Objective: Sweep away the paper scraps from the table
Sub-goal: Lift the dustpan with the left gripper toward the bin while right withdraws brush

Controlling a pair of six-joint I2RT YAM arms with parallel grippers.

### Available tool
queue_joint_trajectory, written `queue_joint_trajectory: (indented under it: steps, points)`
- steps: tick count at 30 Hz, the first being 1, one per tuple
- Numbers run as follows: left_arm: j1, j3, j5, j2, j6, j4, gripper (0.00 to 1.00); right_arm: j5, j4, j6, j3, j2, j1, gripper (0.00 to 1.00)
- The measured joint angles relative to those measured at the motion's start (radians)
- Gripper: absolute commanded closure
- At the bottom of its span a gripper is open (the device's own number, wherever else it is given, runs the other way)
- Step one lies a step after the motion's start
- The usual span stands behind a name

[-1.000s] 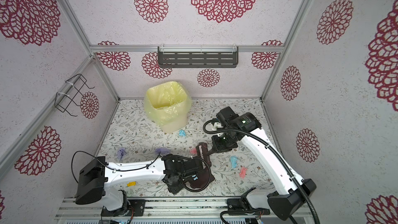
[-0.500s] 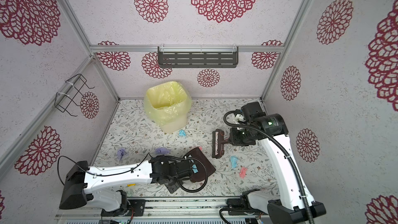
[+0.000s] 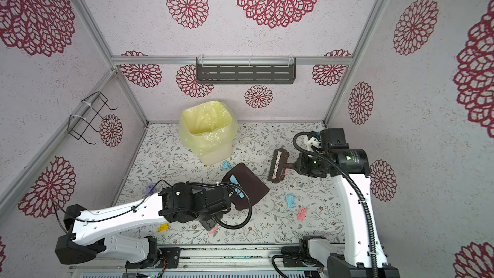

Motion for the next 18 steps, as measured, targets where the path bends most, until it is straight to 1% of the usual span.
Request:
queue_joint_trajectory:
  steps: [4,7,13,18]
  points:
    - [0.062,0.084,0.001,-0.03,-0.007,-0.061,1.0,-0.026,0.04,0.007,-0.045,-0.009,-0.012,1.0]
    - [0.126,0.148,0.003,-0.048,-0.01,-0.113,1.0,-0.045,0.066,0.011,-0.074,-0.014,-0.016,1.0]
    - [0.295,0.272,0.011,-0.067,-0.001,-0.213,1.0,-0.065,0.091,0.017,-0.092,-0.019,-0.021,1.0]
    - [0.443,0.358,0.002,-0.067,0.031,-0.278,1.0,-0.08,0.126,0.026,-0.113,-0.041,-0.025,1.0]
